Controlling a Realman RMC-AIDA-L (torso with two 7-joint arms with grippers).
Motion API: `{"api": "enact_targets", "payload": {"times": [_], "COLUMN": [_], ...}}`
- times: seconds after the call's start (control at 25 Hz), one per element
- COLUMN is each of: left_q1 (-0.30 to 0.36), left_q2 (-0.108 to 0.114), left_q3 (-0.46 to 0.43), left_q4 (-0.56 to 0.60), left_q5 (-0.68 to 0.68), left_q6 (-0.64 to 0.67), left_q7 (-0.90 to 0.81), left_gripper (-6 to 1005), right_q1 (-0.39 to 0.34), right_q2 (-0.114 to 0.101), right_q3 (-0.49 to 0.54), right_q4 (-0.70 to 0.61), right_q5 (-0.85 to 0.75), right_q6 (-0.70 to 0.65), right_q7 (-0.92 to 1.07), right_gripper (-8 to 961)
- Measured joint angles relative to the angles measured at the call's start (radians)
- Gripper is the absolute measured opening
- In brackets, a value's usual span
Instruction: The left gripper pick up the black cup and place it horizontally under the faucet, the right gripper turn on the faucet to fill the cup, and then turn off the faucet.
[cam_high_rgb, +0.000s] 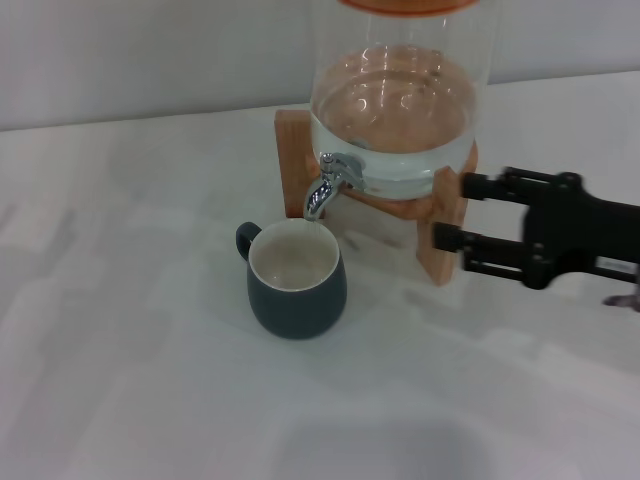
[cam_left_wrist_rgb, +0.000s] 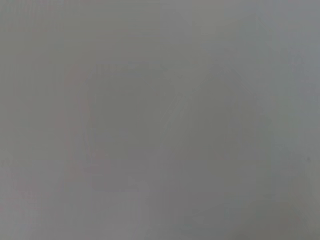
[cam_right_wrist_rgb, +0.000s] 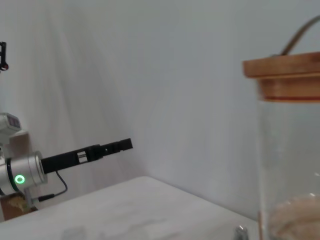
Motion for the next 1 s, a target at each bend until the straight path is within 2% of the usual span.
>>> {"api": "enact_targets", "payload": {"times": [0.16,0.28,0.36,0.6,1.0], "left_q1": [-0.002,-0.003,-0.003,0.005,0.007], "left_q2": [0.0,0.0,0.0,0.0,0.0], "left_q3": [0.0,0.0,0.0,0.0,0.0], "left_q4": [-0.003,-0.004,-0.004,-0.002,0.0], "left_q5": [-0.012,-0.012,-0.013,-0.013,-0.01], "left_q6": [0.011,0.029,0.035,0.029,0.024], "left_q7": [0.021,0.022,0.022,0.029,0.031], "left_gripper": [881,881,881,881,881], "right_q1": [-0.008,-0.01,-0.011,0.001,0.024], "right_q2": [-0.003,-0.003,-0.005,-0.008,-0.01], "right_q3": [-0.1,-0.116,-0.175,-0.25,-0.288], "right_q4": [-0.059,-0.066,-0.072,-0.062,-0.049], "right_q5": [0.004,0.005,-0.004,-0.008,-0.018], "right_q6": [-0.096,-0.12,-0.231,-0.344,-0.34], "right_q7": [0.043,0.048,0.064,0.082,0.072], "right_gripper": [702,700,698,695,656]}}
